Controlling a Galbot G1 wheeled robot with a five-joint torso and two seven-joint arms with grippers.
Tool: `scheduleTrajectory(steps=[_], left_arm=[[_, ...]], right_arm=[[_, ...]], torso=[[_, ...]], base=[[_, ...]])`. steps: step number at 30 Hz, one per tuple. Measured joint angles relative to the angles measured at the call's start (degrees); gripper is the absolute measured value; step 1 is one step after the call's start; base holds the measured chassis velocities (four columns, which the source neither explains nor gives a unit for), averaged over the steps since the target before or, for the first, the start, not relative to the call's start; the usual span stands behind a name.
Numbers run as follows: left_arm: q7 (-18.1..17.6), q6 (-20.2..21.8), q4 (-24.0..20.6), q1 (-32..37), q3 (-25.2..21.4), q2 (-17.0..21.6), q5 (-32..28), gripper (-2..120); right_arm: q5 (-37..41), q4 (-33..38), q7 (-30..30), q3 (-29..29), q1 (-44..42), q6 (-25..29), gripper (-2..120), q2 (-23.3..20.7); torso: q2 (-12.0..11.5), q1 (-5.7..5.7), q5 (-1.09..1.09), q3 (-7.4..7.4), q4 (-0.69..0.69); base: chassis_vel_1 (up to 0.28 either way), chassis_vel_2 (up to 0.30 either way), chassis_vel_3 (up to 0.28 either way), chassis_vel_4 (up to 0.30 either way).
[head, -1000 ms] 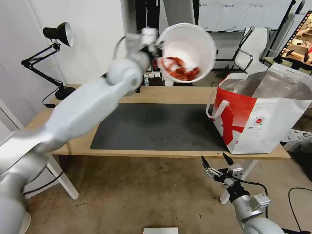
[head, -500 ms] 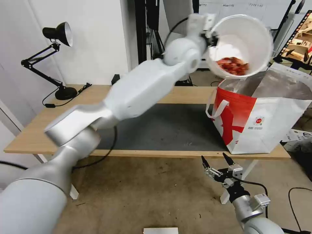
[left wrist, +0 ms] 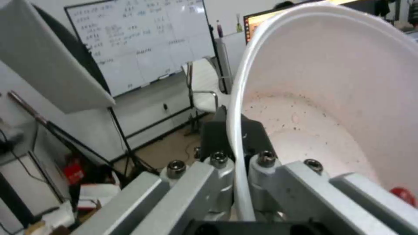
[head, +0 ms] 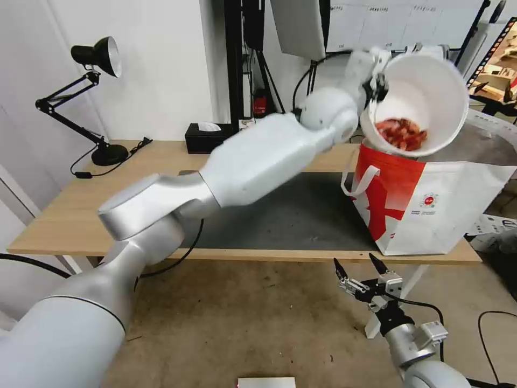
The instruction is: Pick up the trash from the table and place it into the takeout bag.
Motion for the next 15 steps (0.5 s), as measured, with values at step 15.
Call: scheduleTrajectory(steps=[15], left_arm=[[2.95,-0.14,-3.99,0.86,3.04,0.2,-1.88,3]], right_arm=[[0.0,0.0,0.0,0.0,0.0,0.0,100,0.0]], torso=[[0.0,0.0,0.0,0.0,0.0]], base=[[0.0,0.0,0.0,0.0]])
